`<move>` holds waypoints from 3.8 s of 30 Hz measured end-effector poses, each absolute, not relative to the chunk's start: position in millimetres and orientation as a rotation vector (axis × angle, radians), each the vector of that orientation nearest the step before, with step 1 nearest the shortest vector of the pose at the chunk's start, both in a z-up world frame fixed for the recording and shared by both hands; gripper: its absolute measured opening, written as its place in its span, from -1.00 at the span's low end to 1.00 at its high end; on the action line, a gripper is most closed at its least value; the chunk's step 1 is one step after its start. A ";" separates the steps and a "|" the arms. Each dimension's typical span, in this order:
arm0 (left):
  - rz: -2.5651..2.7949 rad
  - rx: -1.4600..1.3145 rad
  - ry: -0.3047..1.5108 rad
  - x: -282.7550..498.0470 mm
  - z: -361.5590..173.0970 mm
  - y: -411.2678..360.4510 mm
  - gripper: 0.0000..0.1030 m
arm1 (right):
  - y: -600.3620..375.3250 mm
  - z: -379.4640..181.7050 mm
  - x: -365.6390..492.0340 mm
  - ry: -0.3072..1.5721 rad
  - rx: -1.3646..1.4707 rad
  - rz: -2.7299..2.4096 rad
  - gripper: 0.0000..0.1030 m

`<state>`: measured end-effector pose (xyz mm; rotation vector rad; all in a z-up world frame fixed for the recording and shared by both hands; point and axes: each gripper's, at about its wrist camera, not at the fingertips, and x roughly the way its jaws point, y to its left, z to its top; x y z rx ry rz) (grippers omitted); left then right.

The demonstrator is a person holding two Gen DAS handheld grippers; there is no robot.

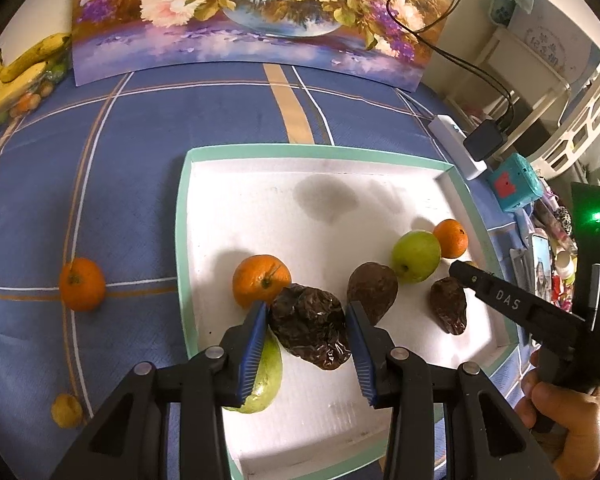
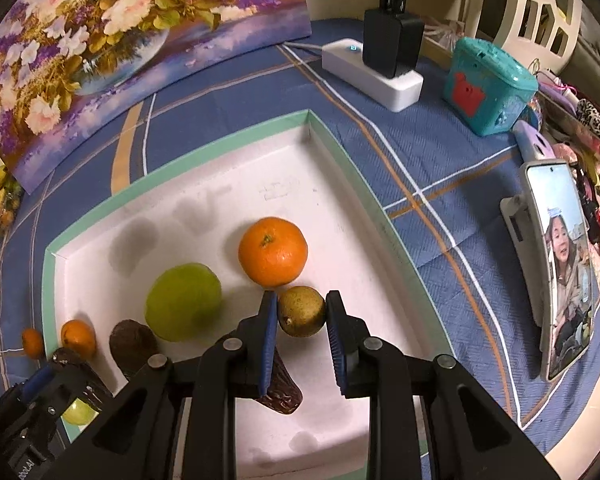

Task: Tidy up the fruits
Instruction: 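Carry the kiwi in the right tool and the date in the left tool over the tray, then open the right tool to drop the kiwi in the tray while the left tool releases the date, then move both open tools back to the kiwi and tangerine on the cloth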

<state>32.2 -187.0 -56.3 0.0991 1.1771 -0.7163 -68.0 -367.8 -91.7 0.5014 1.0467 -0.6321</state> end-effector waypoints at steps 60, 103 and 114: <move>-0.554 -0.099 1.162 75.4 -16.7 -113.9 0.02 | -328.7 -38.8 -60.3 0.964 0.360 -0.573 -0.30; -0.254 -0.166 1.169 98.5 -33.6 -46.7 0.97 | -281.2 -51.4 -26.8 1.053 0.239 -0.418 0.41; -0.244 -0.156 1.124 95.3 -28.0 -41.7 1.00 | -277.9 -48.6 -27.6 1.012 0.215 -0.421 0.93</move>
